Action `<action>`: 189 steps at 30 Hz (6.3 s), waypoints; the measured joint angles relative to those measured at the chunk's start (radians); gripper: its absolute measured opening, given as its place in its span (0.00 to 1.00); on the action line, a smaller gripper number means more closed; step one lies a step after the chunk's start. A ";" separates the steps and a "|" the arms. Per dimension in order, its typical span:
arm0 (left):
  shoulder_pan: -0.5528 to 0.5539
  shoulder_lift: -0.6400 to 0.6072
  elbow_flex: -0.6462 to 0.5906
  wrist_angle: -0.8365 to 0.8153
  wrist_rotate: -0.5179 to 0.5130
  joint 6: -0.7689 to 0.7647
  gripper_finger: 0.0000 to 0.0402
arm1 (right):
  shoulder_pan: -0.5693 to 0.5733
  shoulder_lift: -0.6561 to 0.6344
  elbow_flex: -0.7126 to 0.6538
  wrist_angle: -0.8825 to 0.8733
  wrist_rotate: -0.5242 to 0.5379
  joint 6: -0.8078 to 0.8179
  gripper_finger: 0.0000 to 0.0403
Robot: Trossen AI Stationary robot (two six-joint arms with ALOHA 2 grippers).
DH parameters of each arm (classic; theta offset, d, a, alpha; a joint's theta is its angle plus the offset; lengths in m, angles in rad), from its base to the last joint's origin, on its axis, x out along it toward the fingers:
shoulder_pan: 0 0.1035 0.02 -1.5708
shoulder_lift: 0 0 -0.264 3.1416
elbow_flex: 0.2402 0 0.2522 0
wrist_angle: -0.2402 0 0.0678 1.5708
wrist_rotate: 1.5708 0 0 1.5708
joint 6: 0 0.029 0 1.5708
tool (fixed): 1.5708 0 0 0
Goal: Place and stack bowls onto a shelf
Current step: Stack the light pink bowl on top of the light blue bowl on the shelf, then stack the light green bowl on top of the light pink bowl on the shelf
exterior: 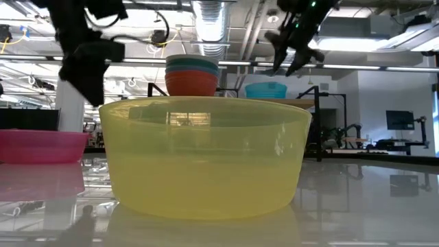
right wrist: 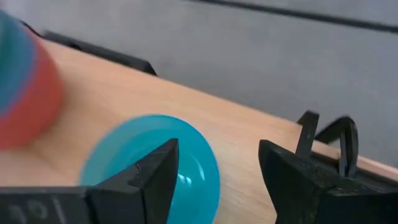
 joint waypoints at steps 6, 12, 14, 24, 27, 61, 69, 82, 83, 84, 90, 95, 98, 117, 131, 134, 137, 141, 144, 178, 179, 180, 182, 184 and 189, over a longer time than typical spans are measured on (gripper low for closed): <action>0.031 0.001 -0.148 -0.005 0.086 -0.021 0.42 | 0.026 -0.086 0.000 0.025 0.000 0.000 0.62; 0.047 0.001 -0.211 0.006 0.145 -0.001 0.39 | 0.037 -0.125 0.000 0.026 0.000 0.000 0.62; 0.047 0.001 -0.228 0.007 0.155 0.012 0.35 | 0.037 -0.127 0.000 0.027 0.000 0.000 0.62; 0.047 0.027 -0.260 0.028 0.183 -0.061 0.02 | 0.057 -0.127 0.000 0.033 -0.002 0.000 0.62; 0.047 0.027 -0.221 0.019 0.183 -0.062 0.00 | 0.067 -0.127 0.000 0.032 -0.006 0.000 0.62; -0.050 0.738 1.151 0.045 -0.257 0.557 0.00 | 0.528 -0.093 0.000 0.233 0.179 -0.278 0.62; -0.058 0.779 1.218 0.051 -0.266 0.604 0.00 | 0.527 -0.052 0.002 0.141 0.223 -0.230 0.55; -0.084 0.777 1.221 0.041 -0.160 0.556 0.18 | 0.434 0.003 0.008 0.099 0.227 -0.175 0.07; -0.086 0.774 1.221 0.030 -0.175 0.551 0.21 | 0.417 0.004 0.010 0.099 0.219 -0.161 0.08; -0.087 0.771 1.221 0.006 -0.193 0.543 0.24 | 0.396 0.003 0.010 0.091 0.218 -0.146 0.08; -0.085 0.720 1.221 -0.143 -0.271 0.429 0.39 | 0.196 -0.007 0.029 -0.005 0.124 -0.058 0.06; -0.092 0.689 1.221 -0.231 -0.266 0.328 0.44 | 0.035 0.024 0.033 -0.067 -0.065 -0.011 0.09; -0.099 0.687 1.221 -0.274 -0.266 0.287 0.44 | -0.022 0.036 0.034 -0.101 -0.157 -0.002 0.10; -0.149 0.688 1.068 -0.388 -0.193 0.116 0.44 | -0.104 0.049 0.033 -0.131 -0.318 -0.057 0.39; -0.299 0.424 0.443 -0.230 0.144 -0.076 0.44 | -0.085 -0.001 0.033 -0.067 -0.314 -0.123 0.50; -0.364 0.292 0.254 -0.090 0.296 -0.133 0.44 | -0.078 -0.012 0.034 -0.050 -0.314 -0.124 0.50; -0.443 0.189 0.085 0.066 0.430 -0.203 0.44 | -0.076 -0.011 0.033 -0.038 -0.314 -0.124 0.50; -0.559 0.111 -0.074 0.195 0.489 -0.304 0.44 | -0.076 -0.013 0.034 -0.027 -0.314 -0.124 0.50; -0.628 0.097 -0.134 0.210 0.490 -0.340 0.44 | -0.068 -0.012 0.034 -0.025 -0.314 -0.122 0.50; -0.872 0.125 -0.100 0.220 0.547 -0.377 0.17 | -0.035 -0.012 0.033 0.032 -0.311 -0.078 0.50; -0.897 0.127 -0.100 0.214 0.511 -0.378 0.17 | -0.035 -0.012 0.033 0.032 -0.311 -0.078 0.50; -0.921 0.131 -0.100 0.210 0.477 -0.385 0.17 | -0.034 -0.012 0.033 0.030 -0.311 -0.078 0.50; -0.946 0.140 -0.100 0.212 0.423 -0.395 0.17 | -0.028 -0.012 0.033 0.025 -0.311 -0.078 0.50; -0.961 0.143 -0.100 0.212 0.406 -0.407 0.17 | -0.025 -0.012 0.033 0.026 -0.311 -0.079 0.50; -0.984 0.170 -0.100 0.237 0.413 -0.417 0.17 | -0.021 -0.012 0.033 0.026 -0.311 -0.079 0.50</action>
